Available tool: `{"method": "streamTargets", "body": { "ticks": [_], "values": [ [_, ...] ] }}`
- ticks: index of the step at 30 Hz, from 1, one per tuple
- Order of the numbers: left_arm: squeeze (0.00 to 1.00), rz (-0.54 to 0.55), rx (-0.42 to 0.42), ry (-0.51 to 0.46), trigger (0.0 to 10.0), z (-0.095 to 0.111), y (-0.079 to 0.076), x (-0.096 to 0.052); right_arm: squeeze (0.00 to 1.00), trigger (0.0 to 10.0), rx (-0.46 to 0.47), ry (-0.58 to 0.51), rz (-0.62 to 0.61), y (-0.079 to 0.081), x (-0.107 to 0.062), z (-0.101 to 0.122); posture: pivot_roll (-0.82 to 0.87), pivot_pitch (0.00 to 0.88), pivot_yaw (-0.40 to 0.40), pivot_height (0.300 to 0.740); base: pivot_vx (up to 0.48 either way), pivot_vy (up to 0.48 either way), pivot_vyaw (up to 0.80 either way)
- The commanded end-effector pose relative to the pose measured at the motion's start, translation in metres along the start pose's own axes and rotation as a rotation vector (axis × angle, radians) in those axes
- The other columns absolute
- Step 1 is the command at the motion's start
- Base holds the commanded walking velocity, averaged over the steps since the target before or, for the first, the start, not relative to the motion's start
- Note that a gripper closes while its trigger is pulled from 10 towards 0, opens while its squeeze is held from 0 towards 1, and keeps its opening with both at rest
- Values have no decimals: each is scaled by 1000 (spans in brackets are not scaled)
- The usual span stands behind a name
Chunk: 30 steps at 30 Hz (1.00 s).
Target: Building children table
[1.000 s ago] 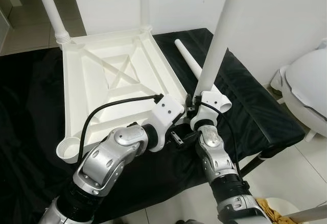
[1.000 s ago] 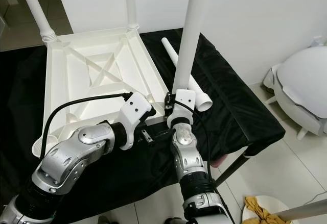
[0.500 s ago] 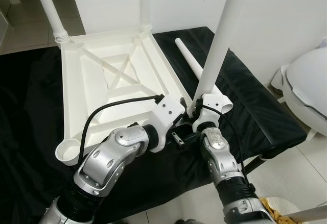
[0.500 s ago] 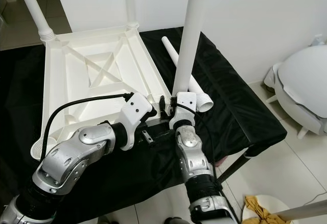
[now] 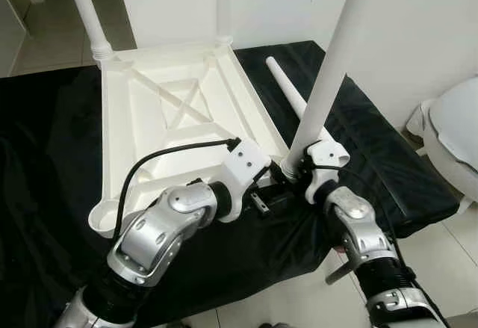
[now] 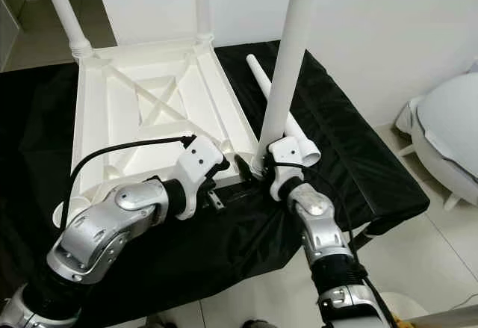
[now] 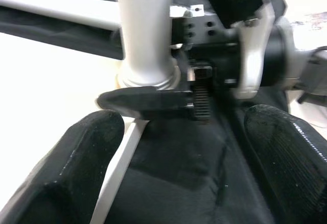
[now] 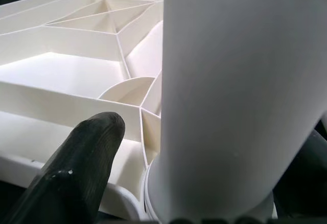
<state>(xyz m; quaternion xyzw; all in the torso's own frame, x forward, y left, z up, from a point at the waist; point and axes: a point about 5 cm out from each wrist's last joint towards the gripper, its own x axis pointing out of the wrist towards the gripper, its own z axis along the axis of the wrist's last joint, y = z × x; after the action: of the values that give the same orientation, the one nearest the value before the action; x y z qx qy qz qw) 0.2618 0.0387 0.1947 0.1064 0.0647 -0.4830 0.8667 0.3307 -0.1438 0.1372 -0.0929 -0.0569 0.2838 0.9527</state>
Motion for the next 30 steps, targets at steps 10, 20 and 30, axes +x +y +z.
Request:
{"method": "streamTargets", "body": {
  "ticks": [10,20,30],
  "values": [
    [0,-32,6,10,10000,-1,0,0,0,10000,-27,34,95,-19,3,-2,-23,46,25,740,0,0,0],
    [0,-29,5,14,10000,-1,-1,-1,0,0,-7,24,111,-27,1,-5,-17,54,28,740,0,0,0],
    [0,-29,-2,16,10000,-2,-1,-2,0,0,24,19,32,-27,-2,-11,-20,68,29,740,0,0,0]
  ]
}}
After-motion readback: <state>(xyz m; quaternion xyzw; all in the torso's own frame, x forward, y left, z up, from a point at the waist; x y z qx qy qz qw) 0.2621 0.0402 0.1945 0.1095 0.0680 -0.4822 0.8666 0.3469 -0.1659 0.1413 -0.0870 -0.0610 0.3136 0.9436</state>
